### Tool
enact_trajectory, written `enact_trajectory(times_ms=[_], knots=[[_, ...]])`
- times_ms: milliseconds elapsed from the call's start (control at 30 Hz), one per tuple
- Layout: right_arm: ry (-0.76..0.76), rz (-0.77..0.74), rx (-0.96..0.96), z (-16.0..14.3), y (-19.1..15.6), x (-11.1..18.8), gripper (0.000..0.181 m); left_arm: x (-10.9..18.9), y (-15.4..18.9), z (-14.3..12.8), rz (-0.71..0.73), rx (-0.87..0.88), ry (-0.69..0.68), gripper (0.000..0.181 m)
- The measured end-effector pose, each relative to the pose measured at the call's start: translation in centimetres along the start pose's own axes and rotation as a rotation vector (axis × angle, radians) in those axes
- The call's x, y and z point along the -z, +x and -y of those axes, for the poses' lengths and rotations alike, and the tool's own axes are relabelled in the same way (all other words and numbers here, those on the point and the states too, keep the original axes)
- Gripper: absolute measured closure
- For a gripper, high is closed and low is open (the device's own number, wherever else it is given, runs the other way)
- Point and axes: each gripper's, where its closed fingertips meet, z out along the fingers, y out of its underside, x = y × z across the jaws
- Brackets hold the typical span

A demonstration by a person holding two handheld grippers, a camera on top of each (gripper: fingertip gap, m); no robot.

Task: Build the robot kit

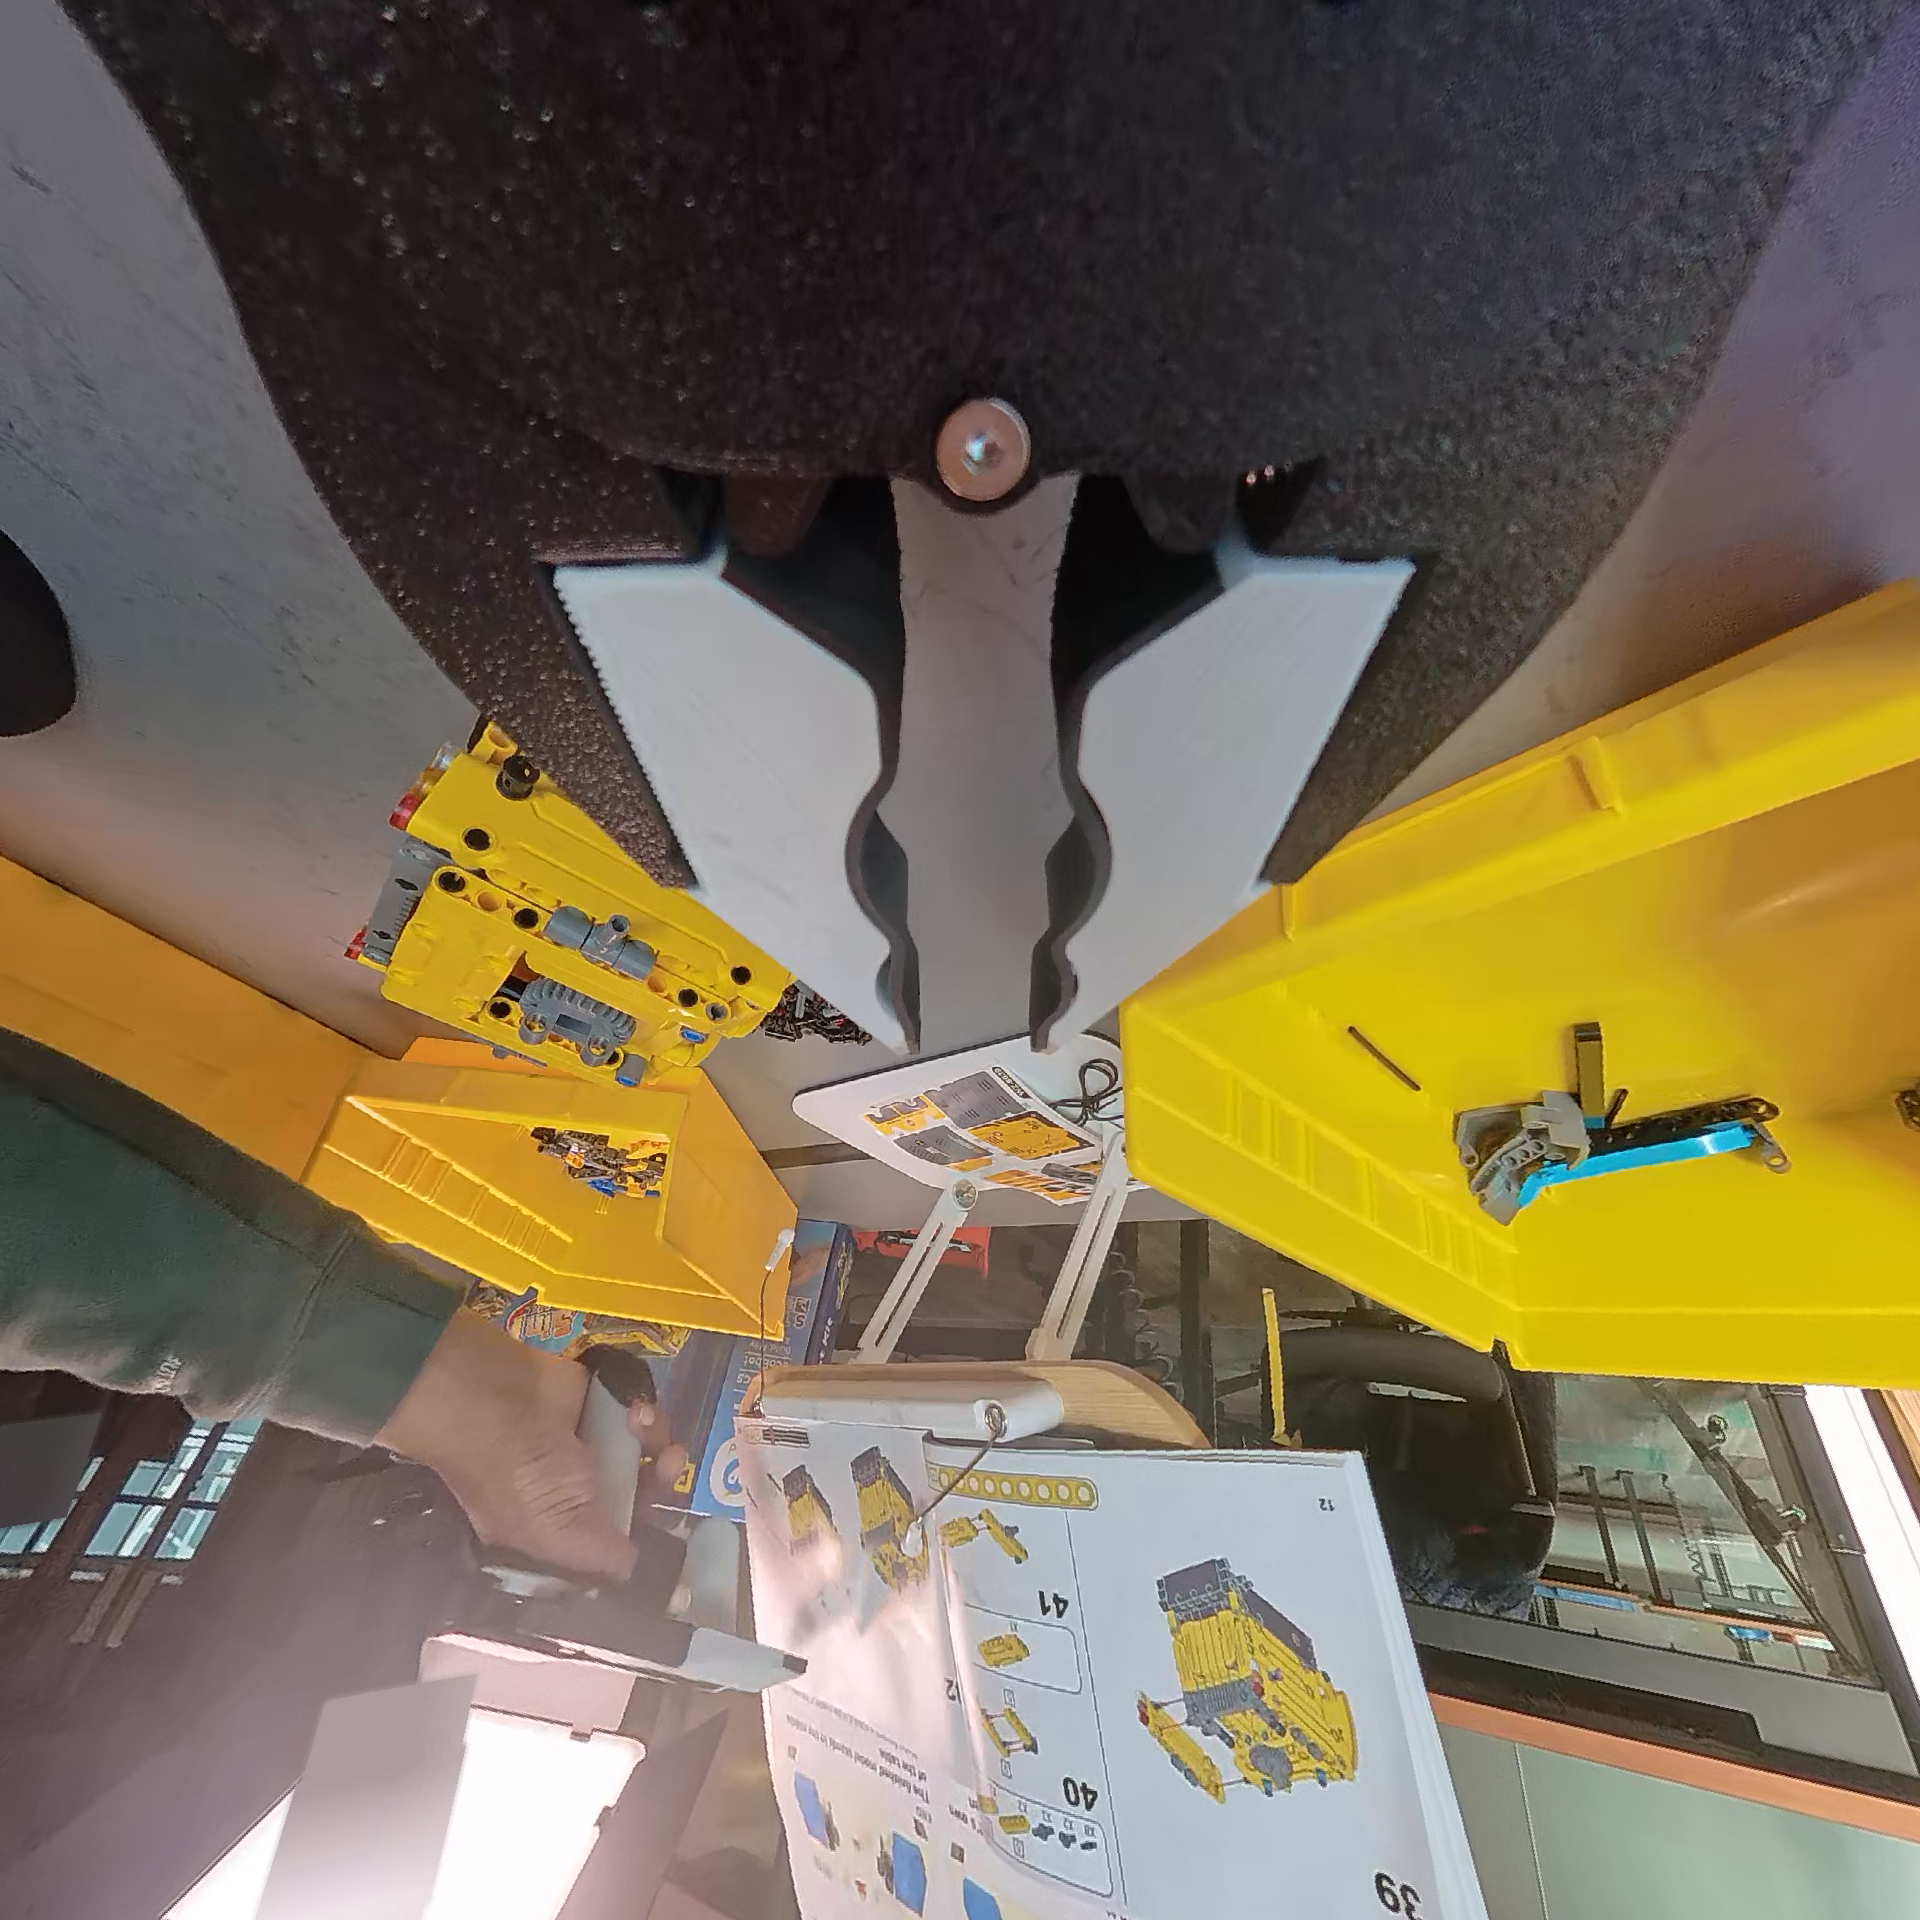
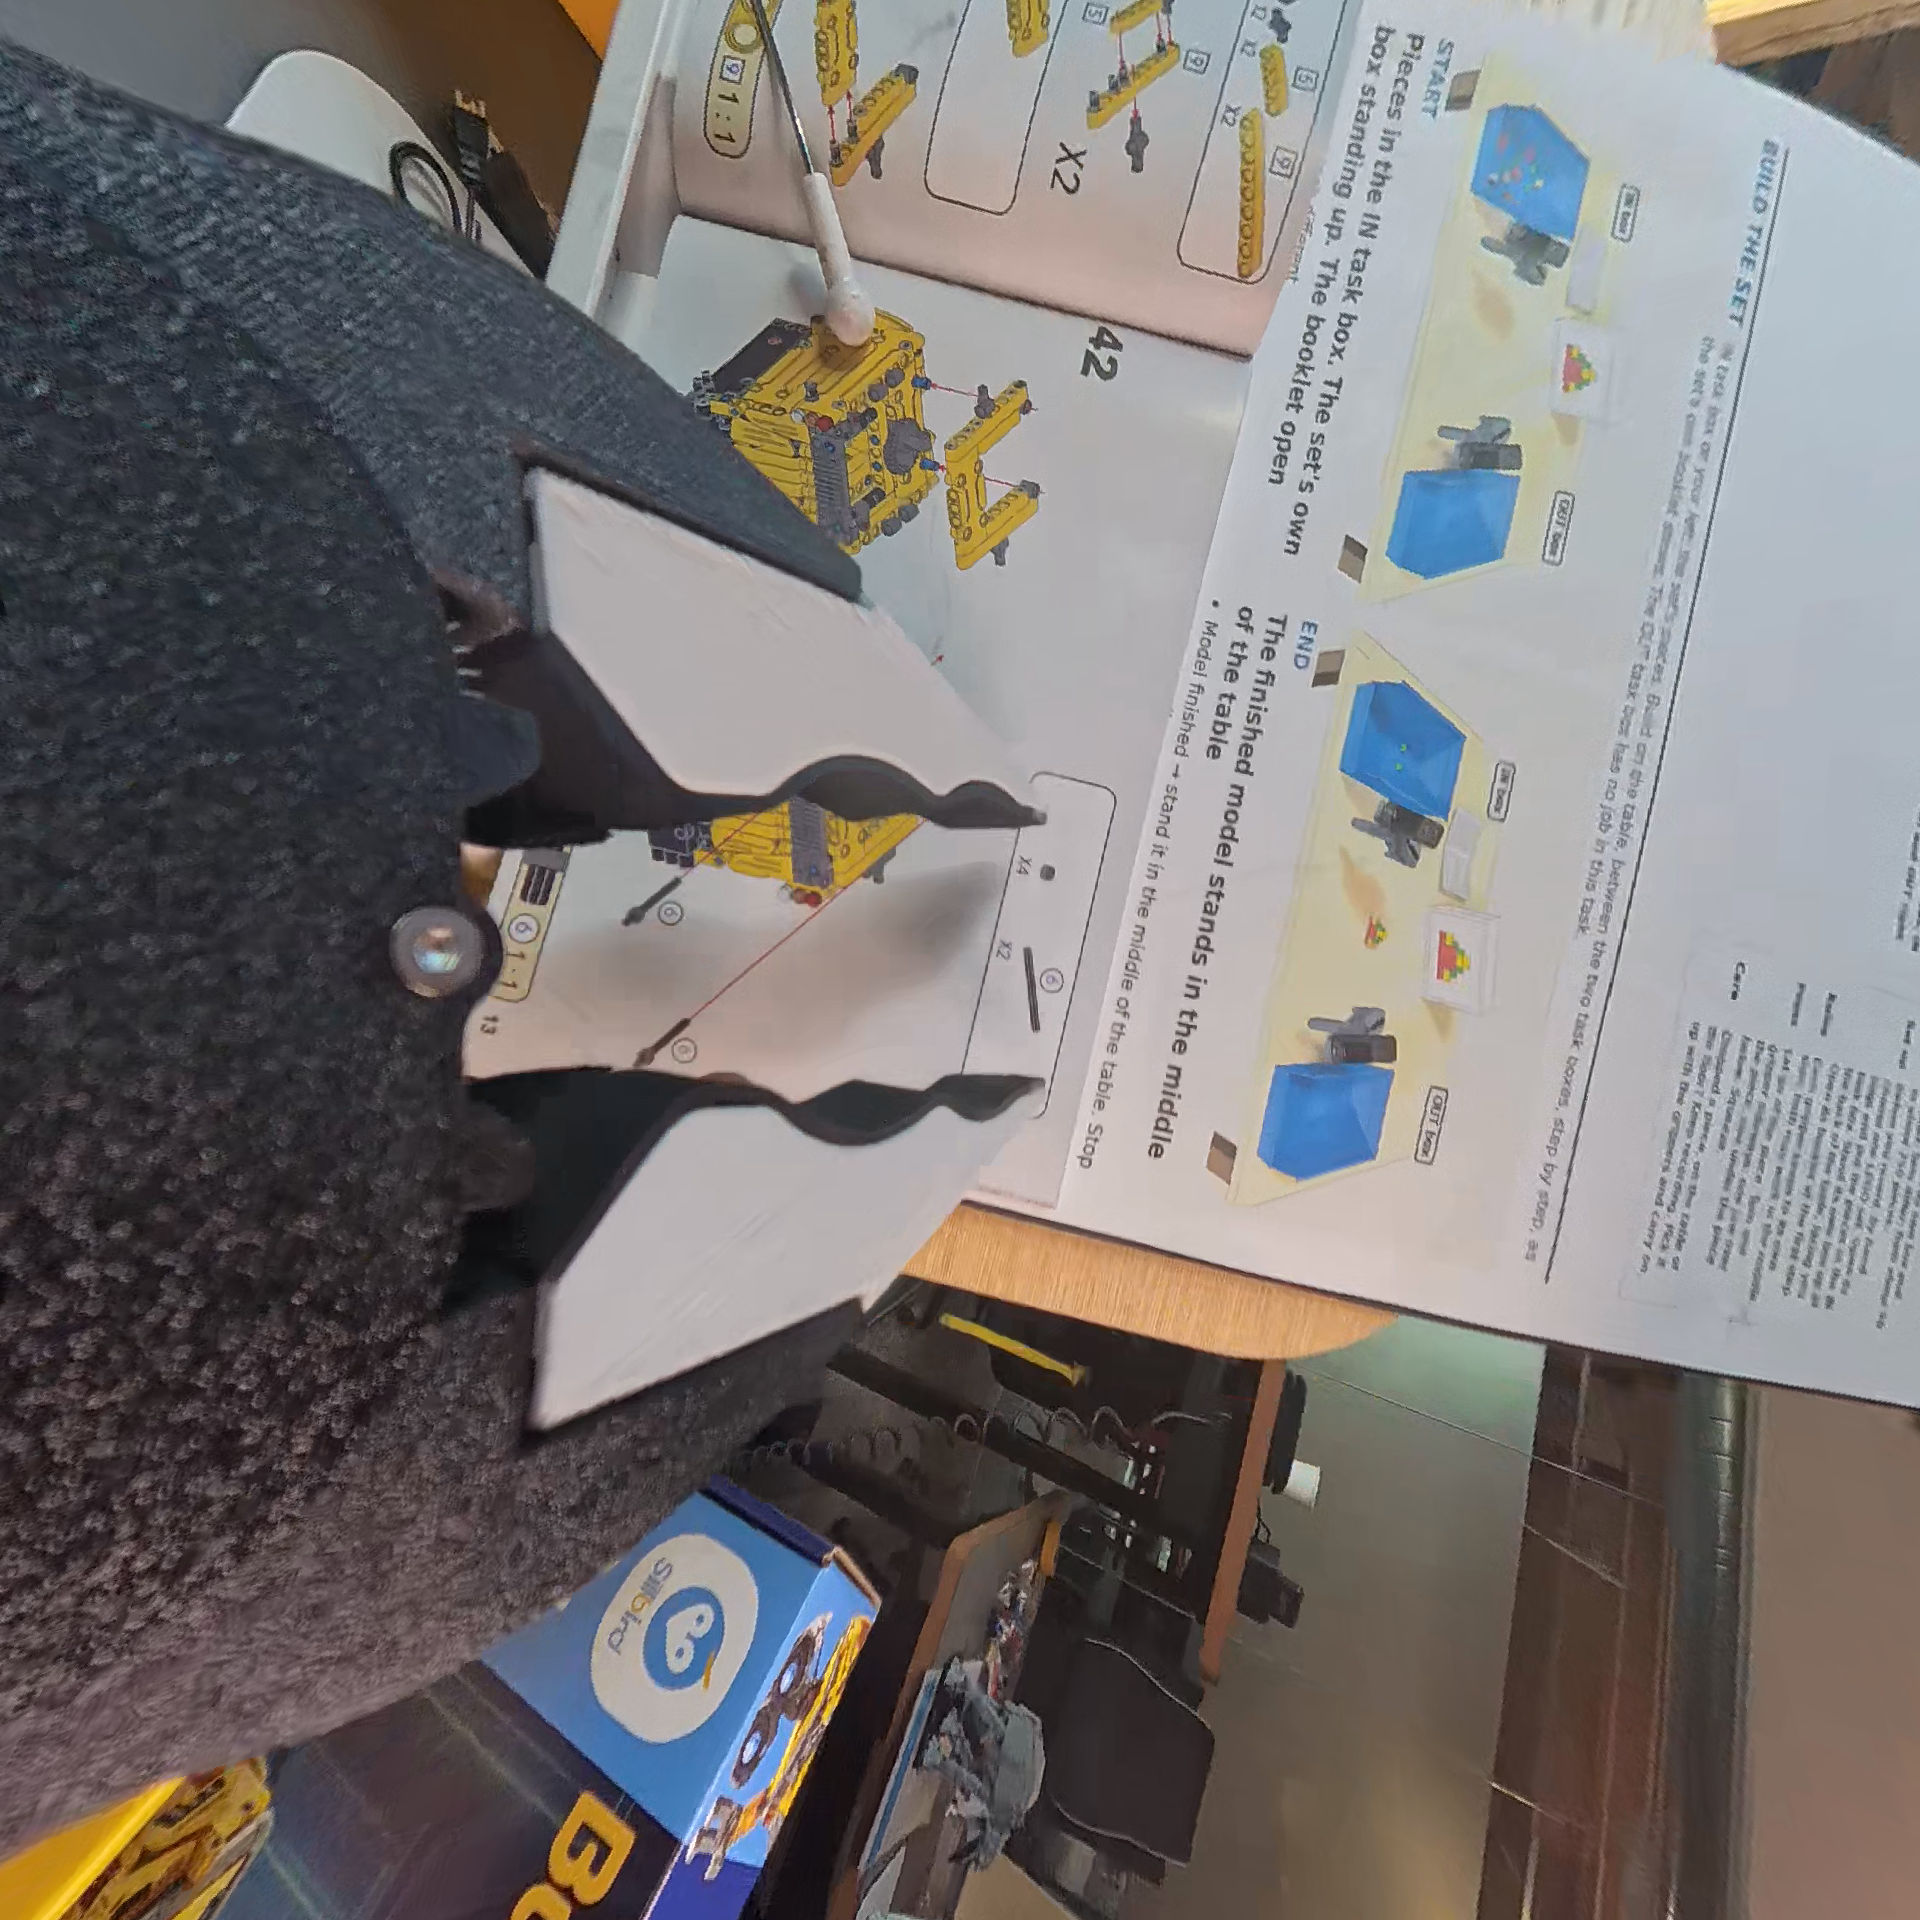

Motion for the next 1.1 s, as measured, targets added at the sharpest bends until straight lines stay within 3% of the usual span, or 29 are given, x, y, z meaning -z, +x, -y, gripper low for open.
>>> enact_trajectory(times_ms=[67, 133, 167, 233, 333, 600, 1000, 1100], knots=[[-0.089, 0.05, -0.083, -1.0, 1.4, -0.4, 0.091, 0.0, -0.1, -0.1, 0.003, 0.002, -0.001, 0.161], [-0.199, 0.089, -0.151, -2.9, 2.9, -1.1, 0.067, -0.2, -0.3, -0.4, 0.003, 0.015, -0.013, 0.161], [-0.234, 0.112, -0.158, -3.8, 3.4, -1.3, 0.067, -0.3, -0.4, -0.6, 0.001, 0.024, -0.021, 0.161], [-0.259, 0.287, -0.279, -4.6, 1.8, -1.3, 0.086, -0.6, -0.5, -1.1, -0.002, 0.038, -0.04, 0.161], [-0.264, 0.296, -0.259, -4.6, 1.8, -0.8, 0.093, -0.7, -0.7, -1.5, 0.003, 0.045, -0.056, 0.161], [-0.171, 0.084, -0.198, -4.1, 1.4, 2.8, 0.098, -1.0, -1.4, -1.9, 0.01, 0.082, -0.07, 0.161], [-0.14, 0.07, -0.136, -3.7, 1.6, 2.6, 0.095, -1.1, -1.3, -1.9, 0.005, 0.073, -0.073, 0.161], [-0.108, 0.038, -0.067, -2.8, 2.0, 2.9, 0.085, -1.1, -1.1, -1.9, 0.003, 0.065, -0.073, 0.161]])
